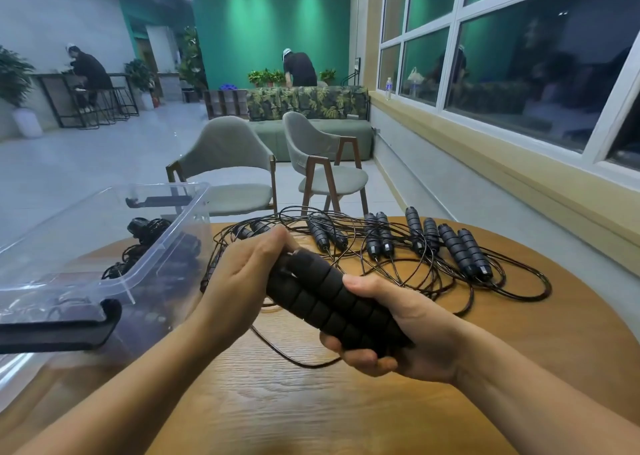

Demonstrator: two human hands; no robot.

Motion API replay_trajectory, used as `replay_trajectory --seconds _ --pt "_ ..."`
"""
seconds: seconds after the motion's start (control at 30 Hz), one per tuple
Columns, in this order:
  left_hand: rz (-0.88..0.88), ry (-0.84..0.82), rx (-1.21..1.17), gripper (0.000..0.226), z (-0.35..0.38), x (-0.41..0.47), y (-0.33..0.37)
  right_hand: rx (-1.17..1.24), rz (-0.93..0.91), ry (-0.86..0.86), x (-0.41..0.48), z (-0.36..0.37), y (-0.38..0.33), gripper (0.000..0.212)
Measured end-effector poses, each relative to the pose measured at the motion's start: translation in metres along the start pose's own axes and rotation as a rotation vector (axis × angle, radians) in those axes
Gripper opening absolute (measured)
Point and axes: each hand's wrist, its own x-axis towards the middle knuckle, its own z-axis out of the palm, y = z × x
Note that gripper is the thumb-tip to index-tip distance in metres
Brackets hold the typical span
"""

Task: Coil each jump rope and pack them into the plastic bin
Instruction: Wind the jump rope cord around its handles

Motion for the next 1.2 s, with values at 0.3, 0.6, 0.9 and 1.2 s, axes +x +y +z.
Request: replay_trajectory --seconds 0.3,0.6,0.9,1.2 --pt "-0.32 0.194 -0.65 0.072 0.02 -0.006 0.012 0.122 -0.109 -0.065 -0.002 0.011 0.001 0.058" --pt "-0.375 0.215 -0.669 0.079 0.05 -0.022 0.017 0.023 -0.305 0.163 -0.006 0.027 0.009 0.052" --pt "-0.386 0.137 -0.267 0.049 0.052 -0.023 -0.004 -0.552 -0.425 0.55 -0.004 0.025 0.007 0.03" --pt "-0.248 -0.18 0.385 0.019 0.047 -0.022 -0.015 -1.08 -0.444 0.772 -0.007 0.02 0.01 0.047"
